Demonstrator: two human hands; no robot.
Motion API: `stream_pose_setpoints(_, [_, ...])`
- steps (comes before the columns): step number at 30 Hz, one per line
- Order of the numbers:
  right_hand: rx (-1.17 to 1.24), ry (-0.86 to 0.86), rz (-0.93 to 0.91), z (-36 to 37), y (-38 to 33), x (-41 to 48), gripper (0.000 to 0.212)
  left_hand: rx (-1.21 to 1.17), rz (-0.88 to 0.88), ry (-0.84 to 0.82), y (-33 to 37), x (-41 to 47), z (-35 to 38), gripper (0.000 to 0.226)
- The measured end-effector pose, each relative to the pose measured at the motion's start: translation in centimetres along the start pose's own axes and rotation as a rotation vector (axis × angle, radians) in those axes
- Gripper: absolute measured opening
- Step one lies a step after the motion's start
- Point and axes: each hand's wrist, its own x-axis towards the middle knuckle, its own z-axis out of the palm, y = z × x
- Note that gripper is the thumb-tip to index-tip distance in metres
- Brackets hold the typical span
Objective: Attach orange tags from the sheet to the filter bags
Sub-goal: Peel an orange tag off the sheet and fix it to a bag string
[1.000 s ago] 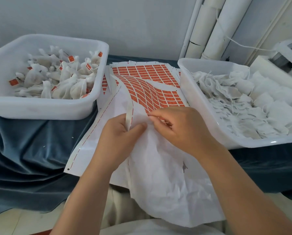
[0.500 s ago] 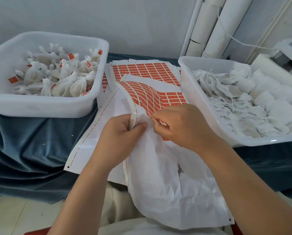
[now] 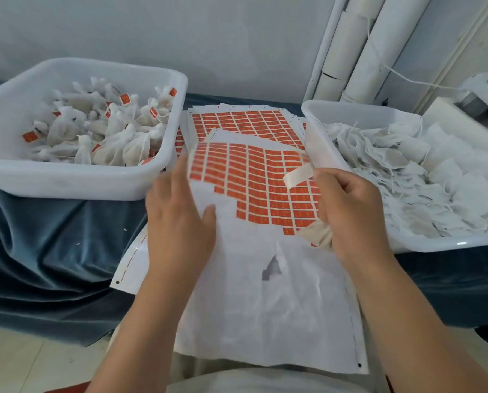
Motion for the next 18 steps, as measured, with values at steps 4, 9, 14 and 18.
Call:
stream_pose_setpoints(4, [0.212, -0.080, 0.051, 0.6, -0.7, -1.2, 0.050, 0.004, 0.104, 0.008, 2.8, -1.3, 0.2, 0.047])
stream_pose_setpoints(9, [0.317, -0.113, 0.127, 2.1, 0.0, -1.7, 0.042, -0.842, -0.264, -0.588, 5.5, -2.7, 0.1, 0.050])
stream_pose_setpoints(14, [0.318, -0.190, 0.152, 2.1, 0.9, -2.1, 0.028, -0.900, -0.299, -0.390, 5.4, -2.9, 0.6, 0.011])
stream_pose_setpoints(18, [0.346, -0.292, 0.118, 1.6, 1.5, -1.9, 0.033, -0.790, -0.234, -0.268, 4.2, -2.3, 0.5, 0.015])
